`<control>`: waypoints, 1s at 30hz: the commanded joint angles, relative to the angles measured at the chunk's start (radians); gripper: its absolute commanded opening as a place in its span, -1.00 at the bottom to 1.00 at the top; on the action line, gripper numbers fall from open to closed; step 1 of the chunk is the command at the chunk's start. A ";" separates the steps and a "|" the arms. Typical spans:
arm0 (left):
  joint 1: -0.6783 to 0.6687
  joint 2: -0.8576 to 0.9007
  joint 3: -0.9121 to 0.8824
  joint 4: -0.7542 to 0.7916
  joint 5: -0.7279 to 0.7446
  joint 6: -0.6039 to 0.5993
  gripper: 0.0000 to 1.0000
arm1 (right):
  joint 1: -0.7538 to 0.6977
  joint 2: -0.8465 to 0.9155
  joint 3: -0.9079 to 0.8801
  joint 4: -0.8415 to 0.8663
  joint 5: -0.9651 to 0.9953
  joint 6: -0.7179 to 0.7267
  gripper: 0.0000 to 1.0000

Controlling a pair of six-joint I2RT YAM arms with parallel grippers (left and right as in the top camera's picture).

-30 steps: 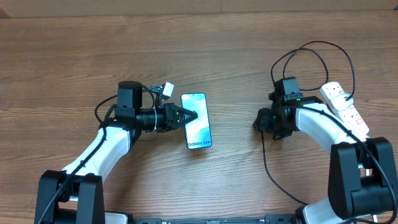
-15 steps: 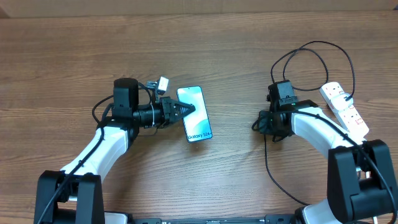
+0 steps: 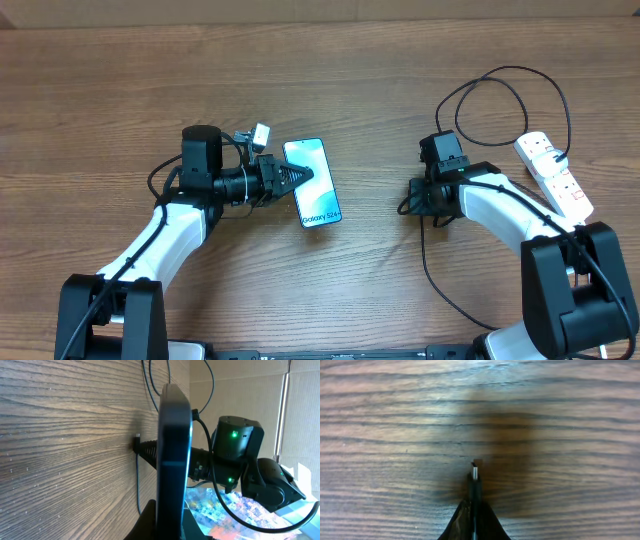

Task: Plug charger to phone and switch on socket
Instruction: 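Lift the cable plug with the right gripper toward the phone's bottom port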

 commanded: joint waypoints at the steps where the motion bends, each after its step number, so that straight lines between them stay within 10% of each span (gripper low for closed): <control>1: 0.005 0.001 0.008 0.010 0.035 -0.010 -0.92 | 0.007 0.087 -0.012 -0.046 -0.193 -0.095 -0.92; 20: 0.150 0.001 0.008 0.635 0.195 -0.256 -0.91 | -0.001 -0.071 0.180 -0.315 -1.290 -0.644 -0.92; 30: 0.123 0.001 0.008 0.923 0.154 -0.496 -0.91 | 0.100 -0.071 0.148 0.030 -1.339 -0.475 -0.92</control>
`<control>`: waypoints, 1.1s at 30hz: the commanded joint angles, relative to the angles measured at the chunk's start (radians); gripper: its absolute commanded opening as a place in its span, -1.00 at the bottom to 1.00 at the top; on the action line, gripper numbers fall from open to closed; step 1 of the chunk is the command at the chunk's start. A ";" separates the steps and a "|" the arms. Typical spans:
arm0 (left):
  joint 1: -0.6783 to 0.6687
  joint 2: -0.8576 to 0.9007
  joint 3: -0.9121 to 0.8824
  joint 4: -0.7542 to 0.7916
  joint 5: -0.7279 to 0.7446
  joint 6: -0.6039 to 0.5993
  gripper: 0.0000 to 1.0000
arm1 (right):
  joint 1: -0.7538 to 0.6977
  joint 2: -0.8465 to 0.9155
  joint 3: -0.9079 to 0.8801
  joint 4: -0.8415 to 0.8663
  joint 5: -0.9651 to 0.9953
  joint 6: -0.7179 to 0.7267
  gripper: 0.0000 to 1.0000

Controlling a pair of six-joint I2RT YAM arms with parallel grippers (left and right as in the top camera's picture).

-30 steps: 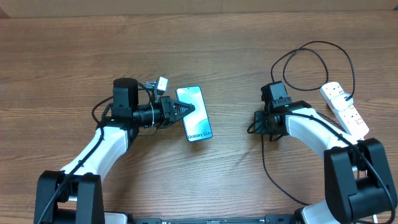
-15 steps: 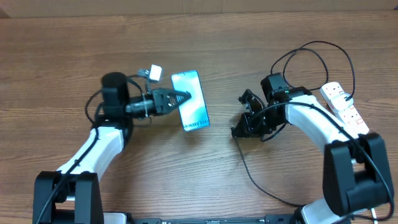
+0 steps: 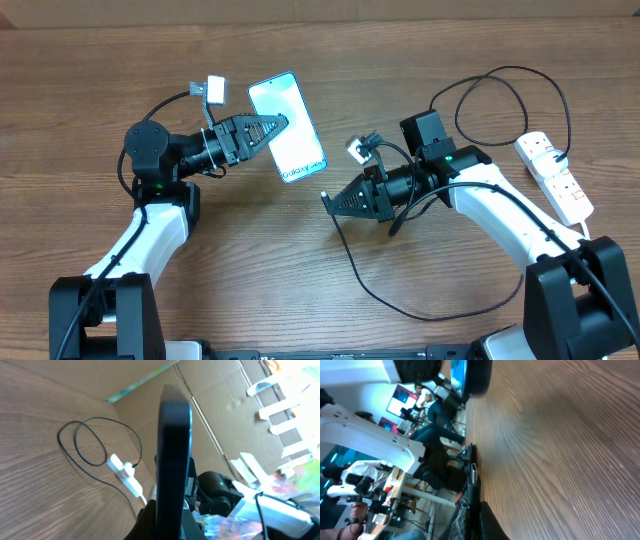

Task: Plug charger to phone and switch on socket
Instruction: 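Lift the cable plug with the right gripper toward the phone's bottom port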

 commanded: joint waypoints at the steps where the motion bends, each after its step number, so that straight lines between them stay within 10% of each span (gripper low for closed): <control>1: -0.012 -0.005 0.014 0.014 -0.010 -0.081 -0.92 | -0.001 -0.018 -0.003 0.061 -0.047 0.102 -0.92; 33: -0.052 -0.004 0.013 -0.075 -0.052 -0.026 -0.92 | -0.001 -0.018 -0.003 0.232 -0.108 0.323 -0.92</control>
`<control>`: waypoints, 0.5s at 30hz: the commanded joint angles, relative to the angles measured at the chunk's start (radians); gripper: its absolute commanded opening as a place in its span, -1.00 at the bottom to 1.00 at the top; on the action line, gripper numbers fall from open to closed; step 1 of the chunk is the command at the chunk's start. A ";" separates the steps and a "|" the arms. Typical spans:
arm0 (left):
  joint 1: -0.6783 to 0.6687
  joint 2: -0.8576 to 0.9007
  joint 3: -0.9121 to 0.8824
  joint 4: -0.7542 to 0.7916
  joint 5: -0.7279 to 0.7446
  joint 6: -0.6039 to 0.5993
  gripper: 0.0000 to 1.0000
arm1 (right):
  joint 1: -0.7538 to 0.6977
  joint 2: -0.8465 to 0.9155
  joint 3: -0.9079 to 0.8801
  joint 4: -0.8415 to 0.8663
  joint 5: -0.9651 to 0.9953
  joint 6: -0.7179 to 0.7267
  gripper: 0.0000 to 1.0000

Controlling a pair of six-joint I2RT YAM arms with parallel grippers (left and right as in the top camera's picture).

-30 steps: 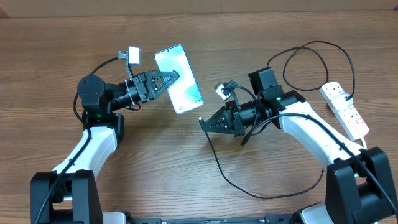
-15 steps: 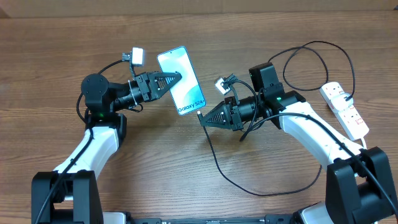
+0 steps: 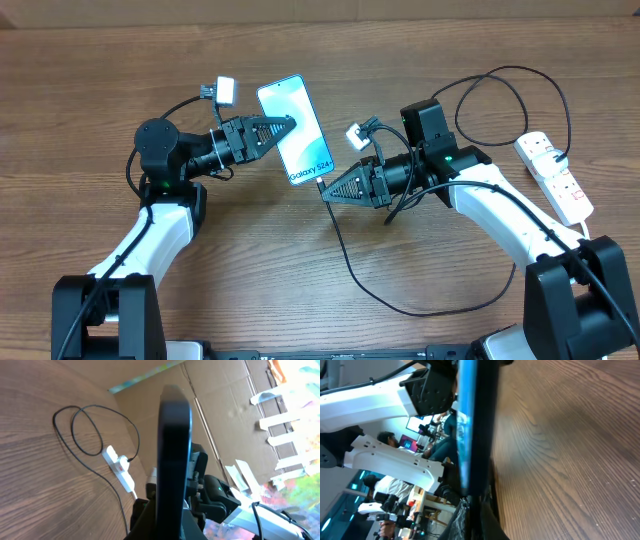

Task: Plug charger to phone and switch on socket
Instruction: 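Lift the cable plug with the right gripper toward the phone's bottom port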

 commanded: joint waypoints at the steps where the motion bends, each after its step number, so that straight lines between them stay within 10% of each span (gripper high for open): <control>1: -0.013 -0.004 0.013 -0.005 -0.021 0.030 -0.92 | 0.000 -0.018 -0.001 0.013 -0.042 0.007 -0.92; 15: -0.013 -0.004 0.013 -0.005 -0.023 0.019 -0.92 | 0.002 -0.018 -0.001 0.035 0.005 0.056 -0.92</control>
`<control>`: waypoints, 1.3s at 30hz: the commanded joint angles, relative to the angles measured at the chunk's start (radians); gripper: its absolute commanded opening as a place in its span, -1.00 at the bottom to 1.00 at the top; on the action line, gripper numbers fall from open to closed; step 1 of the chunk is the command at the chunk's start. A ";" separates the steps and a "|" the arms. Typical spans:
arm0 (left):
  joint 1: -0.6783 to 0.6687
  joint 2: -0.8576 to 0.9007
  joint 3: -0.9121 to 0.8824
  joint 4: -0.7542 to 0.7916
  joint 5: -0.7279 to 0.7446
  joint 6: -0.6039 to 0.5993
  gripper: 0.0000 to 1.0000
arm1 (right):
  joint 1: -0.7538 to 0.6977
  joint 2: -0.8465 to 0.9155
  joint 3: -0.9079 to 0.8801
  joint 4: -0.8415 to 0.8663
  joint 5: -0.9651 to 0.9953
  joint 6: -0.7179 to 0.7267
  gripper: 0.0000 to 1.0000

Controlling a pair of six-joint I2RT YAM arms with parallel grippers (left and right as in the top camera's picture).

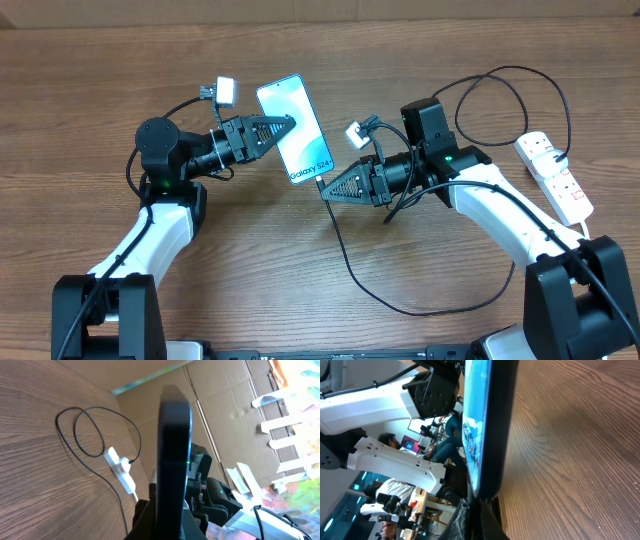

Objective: Plug charger to phone and switch on socket

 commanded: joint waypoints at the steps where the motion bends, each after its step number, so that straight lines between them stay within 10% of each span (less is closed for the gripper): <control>1: -0.013 -0.005 0.013 0.005 -0.010 0.016 -0.92 | 0.011 -0.018 -0.001 0.011 0.008 0.027 -0.92; 39: 0.039 -0.005 0.014 0.005 0.050 -0.050 -0.92 | 0.038 -0.018 -0.002 -0.075 0.001 0.066 -0.92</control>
